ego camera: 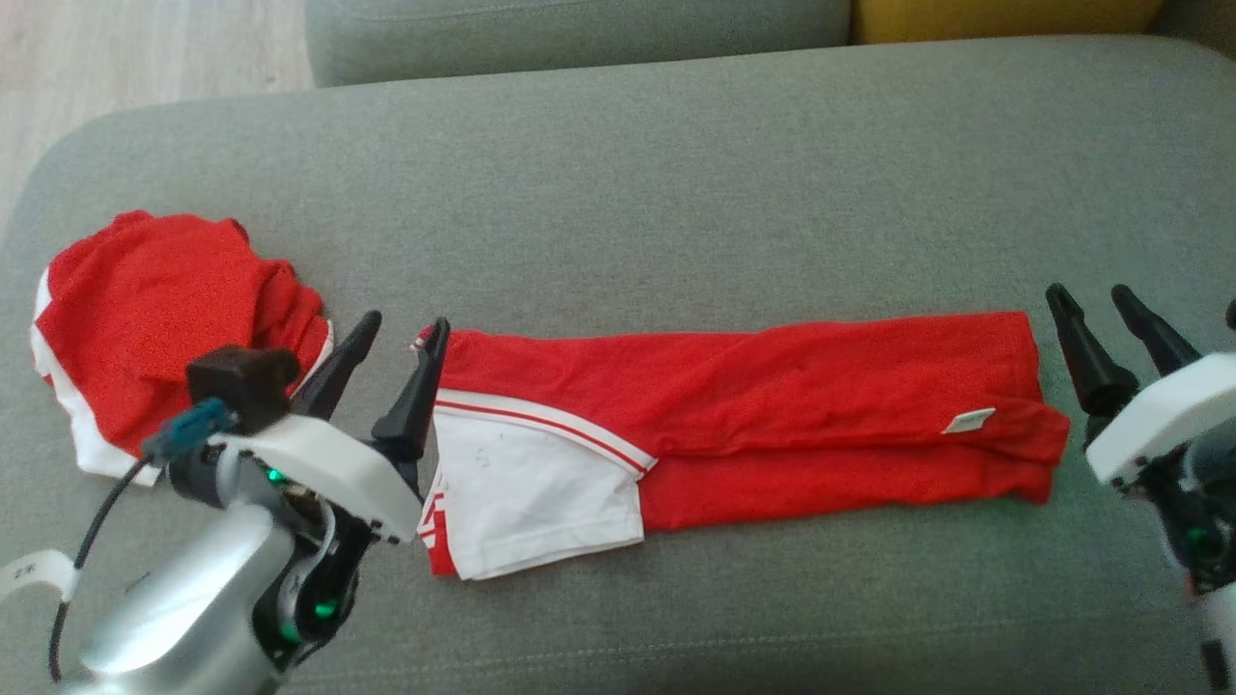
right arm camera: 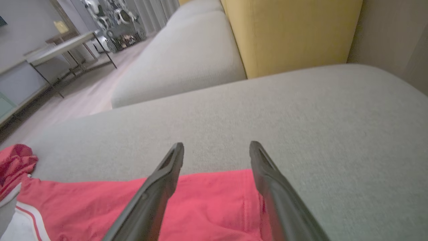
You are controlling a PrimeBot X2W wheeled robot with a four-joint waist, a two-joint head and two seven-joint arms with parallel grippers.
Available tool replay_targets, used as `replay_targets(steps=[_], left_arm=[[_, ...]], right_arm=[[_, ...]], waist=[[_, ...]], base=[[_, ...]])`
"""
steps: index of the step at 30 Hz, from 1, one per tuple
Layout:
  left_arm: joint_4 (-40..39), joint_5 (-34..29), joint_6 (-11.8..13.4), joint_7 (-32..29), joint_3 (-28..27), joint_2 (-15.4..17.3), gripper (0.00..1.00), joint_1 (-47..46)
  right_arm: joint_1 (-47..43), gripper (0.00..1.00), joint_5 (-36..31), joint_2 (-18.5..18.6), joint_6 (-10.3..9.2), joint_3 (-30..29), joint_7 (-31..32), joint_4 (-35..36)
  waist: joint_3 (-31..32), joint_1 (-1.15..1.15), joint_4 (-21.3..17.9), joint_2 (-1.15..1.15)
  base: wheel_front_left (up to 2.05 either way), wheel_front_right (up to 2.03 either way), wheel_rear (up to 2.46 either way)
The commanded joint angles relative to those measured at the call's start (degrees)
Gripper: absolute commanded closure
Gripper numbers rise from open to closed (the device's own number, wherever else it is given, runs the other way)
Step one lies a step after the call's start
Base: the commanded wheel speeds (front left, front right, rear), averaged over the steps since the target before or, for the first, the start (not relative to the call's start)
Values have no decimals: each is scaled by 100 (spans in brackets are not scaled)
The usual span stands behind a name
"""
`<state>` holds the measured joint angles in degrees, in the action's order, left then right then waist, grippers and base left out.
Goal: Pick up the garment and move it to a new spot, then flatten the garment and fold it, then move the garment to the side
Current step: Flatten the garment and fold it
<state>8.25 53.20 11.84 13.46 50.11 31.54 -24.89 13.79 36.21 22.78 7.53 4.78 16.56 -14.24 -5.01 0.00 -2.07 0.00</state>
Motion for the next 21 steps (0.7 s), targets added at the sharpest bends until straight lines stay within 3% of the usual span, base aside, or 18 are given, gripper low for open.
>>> replay_targets(steps=[1, 6, 9, 10, 14, 21], left_arm=[[-131, 126, 25, 130, -658, -94, 0, 21], [-422, -339, -9, 150, -2294, -1079, 0, 741], [-521, -909, -225, 152, -3119, -1737, 0, 1323], [-521, -909, -225, 152, -3119, -1737, 0, 1323], [-347, -1628, -792, 152, -3692, -2312, 0, 1833], [77, -2322, -1443, 153, -4431, -2708, 0, 1992]], right_arm=[[-77, 0, -247, -109, -4, -93, -417, 359], [-420, 0, -530, -717, -4, -289, -1289, 612], [-622, 0, -844, -906, -4, -298, -1767, 634], [-622, 0, -844, -906, -4, -298, -1767, 634], [-767, 0, -1240, -1089, -4, -339, -2315, 508], [-647, 0, -1670, -1332, -4, -599, -2650, 73]], waist=[[60, 0, 54, 0], [122, 0, 158, 0], [134, 0, 187, 0], [134, 0, 187, 0], [120, 0, 226, 0], [23, 0, 284, 0]], base=[[0, 0, 0], [0, 0, 0], [0, 0, 0], [0, 0, 0], [0, 0, 0], [0, 0, 0]])
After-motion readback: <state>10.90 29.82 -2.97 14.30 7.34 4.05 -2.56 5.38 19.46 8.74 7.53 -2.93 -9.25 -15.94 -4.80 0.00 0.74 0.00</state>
